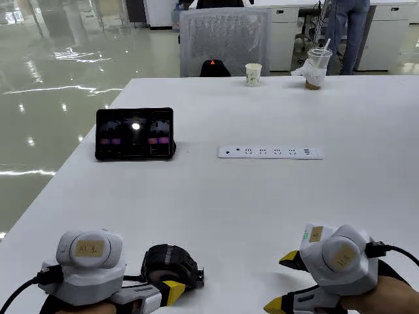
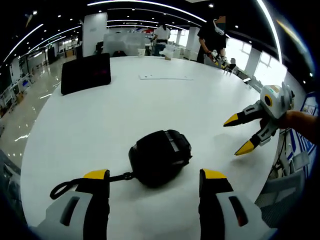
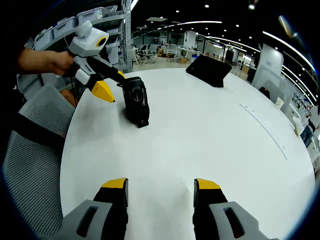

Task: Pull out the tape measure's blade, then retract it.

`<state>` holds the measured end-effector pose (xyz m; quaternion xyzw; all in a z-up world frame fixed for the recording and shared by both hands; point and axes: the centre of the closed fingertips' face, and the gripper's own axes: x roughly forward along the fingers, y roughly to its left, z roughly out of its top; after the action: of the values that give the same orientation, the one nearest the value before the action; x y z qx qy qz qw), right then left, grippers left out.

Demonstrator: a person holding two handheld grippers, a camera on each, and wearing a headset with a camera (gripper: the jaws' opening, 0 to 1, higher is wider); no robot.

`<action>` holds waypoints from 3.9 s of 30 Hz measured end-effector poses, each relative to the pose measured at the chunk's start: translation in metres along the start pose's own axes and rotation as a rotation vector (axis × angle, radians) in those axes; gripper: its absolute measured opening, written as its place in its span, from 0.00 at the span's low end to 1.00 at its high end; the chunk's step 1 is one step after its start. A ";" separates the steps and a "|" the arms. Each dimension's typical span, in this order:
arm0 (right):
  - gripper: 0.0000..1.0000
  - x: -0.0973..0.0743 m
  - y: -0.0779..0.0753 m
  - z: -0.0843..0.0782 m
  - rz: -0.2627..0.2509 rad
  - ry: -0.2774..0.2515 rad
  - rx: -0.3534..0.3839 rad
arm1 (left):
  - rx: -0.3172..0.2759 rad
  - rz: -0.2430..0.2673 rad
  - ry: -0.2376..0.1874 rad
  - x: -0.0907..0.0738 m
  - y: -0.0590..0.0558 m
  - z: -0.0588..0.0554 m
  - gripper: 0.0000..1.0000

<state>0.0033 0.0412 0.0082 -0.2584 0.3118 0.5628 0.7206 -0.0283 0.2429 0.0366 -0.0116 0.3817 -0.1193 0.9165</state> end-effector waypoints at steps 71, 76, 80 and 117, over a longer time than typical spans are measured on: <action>0.98 -0.067 0.040 -0.032 -0.168 -0.213 0.158 | 0.235 -0.178 -0.173 -0.052 -0.033 -0.016 0.99; 0.99 -0.069 0.040 -0.031 -0.170 -0.226 0.171 | 0.244 -0.190 -0.176 -0.051 -0.035 -0.017 0.99; 0.99 -0.070 0.041 -0.032 -0.169 -0.227 0.182 | 0.249 -0.196 -0.170 -0.051 -0.036 -0.018 0.99; 0.99 -0.072 0.048 -0.034 -0.167 -0.211 0.181 | 0.250 -0.201 -0.168 -0.055 -0.029 -0.016 0.99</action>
<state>-0.0610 -0.0192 0.0375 -0.1567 0.2614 0.4946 0.8140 -0.0834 0.2286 0.0671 0.0544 0.2828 -0.2555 0.9229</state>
